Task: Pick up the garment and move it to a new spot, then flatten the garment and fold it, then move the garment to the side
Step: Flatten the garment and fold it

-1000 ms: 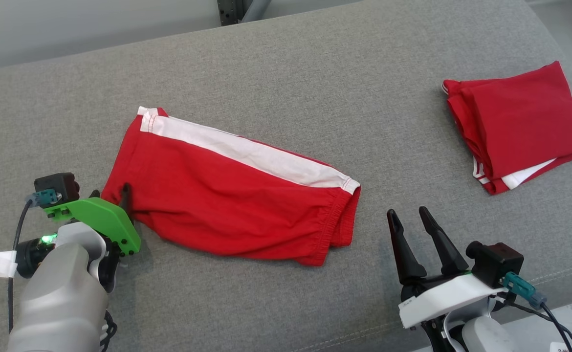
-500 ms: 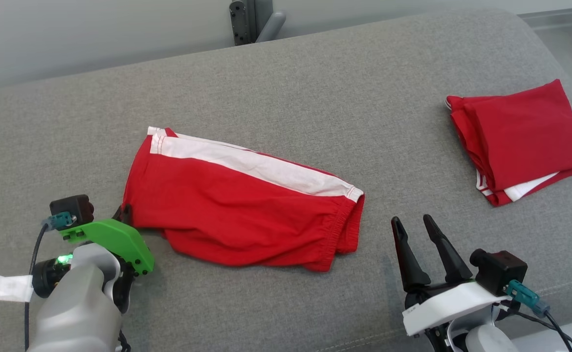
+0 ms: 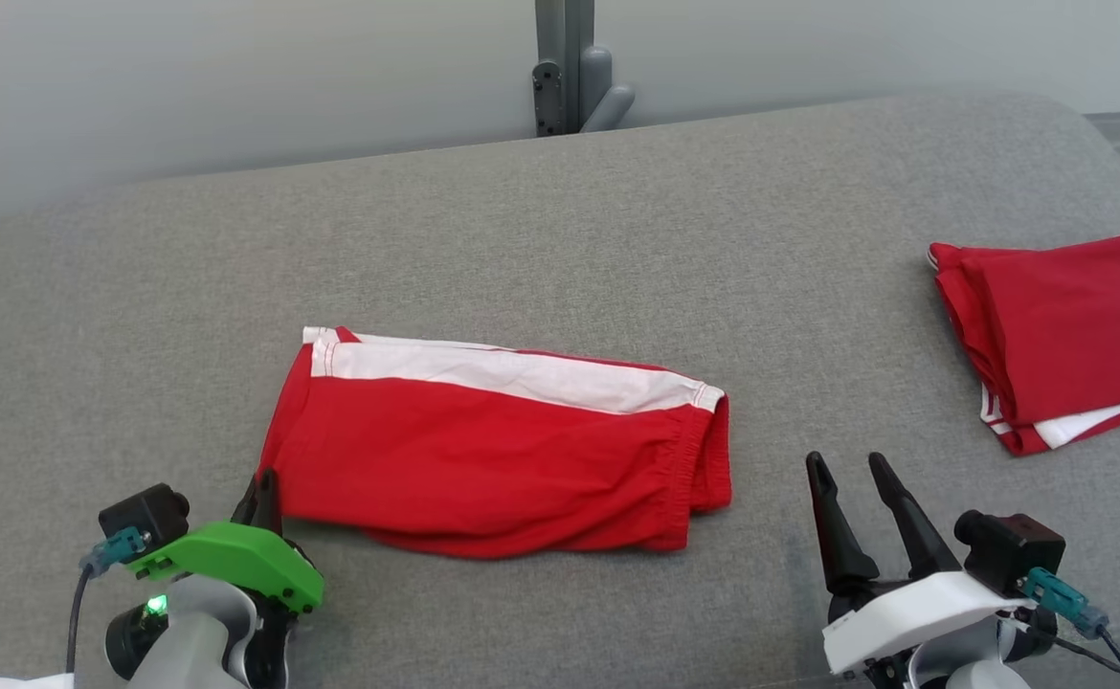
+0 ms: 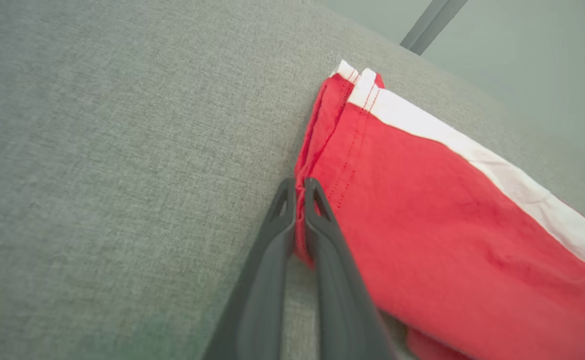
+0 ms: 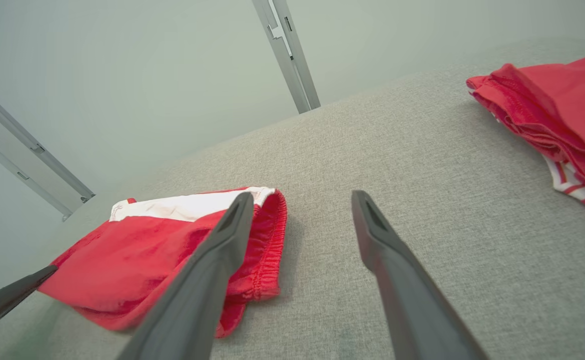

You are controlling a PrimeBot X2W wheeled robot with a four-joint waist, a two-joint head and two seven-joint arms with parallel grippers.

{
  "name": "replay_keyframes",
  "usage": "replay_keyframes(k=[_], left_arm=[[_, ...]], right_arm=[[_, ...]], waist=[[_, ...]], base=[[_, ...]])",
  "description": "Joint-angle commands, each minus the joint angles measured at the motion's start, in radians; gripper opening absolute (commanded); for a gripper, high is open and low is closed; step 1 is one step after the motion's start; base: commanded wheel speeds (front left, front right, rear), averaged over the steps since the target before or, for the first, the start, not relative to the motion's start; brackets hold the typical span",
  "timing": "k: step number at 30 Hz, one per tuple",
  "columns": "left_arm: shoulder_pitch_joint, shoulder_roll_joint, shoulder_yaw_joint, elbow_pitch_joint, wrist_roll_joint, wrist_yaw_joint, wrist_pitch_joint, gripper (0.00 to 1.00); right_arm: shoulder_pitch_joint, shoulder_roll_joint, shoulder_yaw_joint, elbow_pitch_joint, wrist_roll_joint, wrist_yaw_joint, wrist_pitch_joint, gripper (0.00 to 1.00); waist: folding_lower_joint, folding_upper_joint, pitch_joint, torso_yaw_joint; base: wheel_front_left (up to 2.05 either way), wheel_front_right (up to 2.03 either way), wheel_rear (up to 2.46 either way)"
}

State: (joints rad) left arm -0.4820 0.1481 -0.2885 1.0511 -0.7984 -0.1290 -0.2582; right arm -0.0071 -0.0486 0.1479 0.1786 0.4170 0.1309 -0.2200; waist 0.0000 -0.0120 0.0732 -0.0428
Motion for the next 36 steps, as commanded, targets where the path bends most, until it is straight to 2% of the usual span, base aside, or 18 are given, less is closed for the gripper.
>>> replay_keyframes(k=[1,9,15,16,17,18,30,36], left_arm=[[0.024,0.001,0.013,-0.019,0.003,0.001,-0.008,0.00],[0.193,-0.040,0.096,-0.204,0.037,0.068,-0.006,0.00],[0.256,-0.060,0.115,-0.281,0.056,0.090,-0.006,0.00],[0.258,-0.060,0.118,-0.289,0.065,0.094,-0.006,0.25],[0.260,-0.059,0.121,-0.300,0.078,0.097,-0.006,0.56],[0.262,-0.058,0.126,-0.311,0.092,0.101,-0.006,1.00],[0.315,-0.046,0.173,-0.551,0.334,0.126,-0.005,1.00],[0.357,-0.063,0.184,-0.624,0.387,0.127,-0.005,1.00]], right_arm=[[0.012,-0.002,-0.007,0.000,-0.008,-0.001,0.006,1.00],[0.020,-0.002,-0.028,-0.015,-0.020,-0.001,0.045,1.00],[0.011,-0.002,-0.025,-0.019,-0.024,-0.001,0.063,1.00],[0.007,-0.002,-0.024,-0.019,-0.025,-0.001,0.064,1.00],[0.005,-0.002,-0.023,-0.019,-0.027,-0.001,0.066,1.00],[0.002,-0.002,-0.023,-0.019,-0.029,-0.001,0.066,1.00],[0.014,-0.002,-0.075,0.009,-0.054,-0.001,0.094,1.00],[0.000,-0.002,-0.042,0.046,-0.024,-0.001,0.137,1.00]], waist=[[0.0000,0.0120,-0.022,0.026],[0.0000,0.0120,-0.038,0.061],[0.0000,0.0120,-0.036,0.075],[0.0000,0.0120,-0.036,0.075],[0.0000,0.0120,-0.035,0.076],[0.0000,0.0120,-0.034,0.077],[0.0000,0.0120,-0.042,0.097],[0.0000,0.0120,-0.047,0.120]], base=[[0.00,0.00,0.00],[0.00,0.00,0.00],[0.00,0.00,0.00],[0.00,0.00,0.00],[0.00,0.00,0.00],[0.00,0.00,0.00],[0.00,0.00,0.00],[0.00,0.00,0.00]])
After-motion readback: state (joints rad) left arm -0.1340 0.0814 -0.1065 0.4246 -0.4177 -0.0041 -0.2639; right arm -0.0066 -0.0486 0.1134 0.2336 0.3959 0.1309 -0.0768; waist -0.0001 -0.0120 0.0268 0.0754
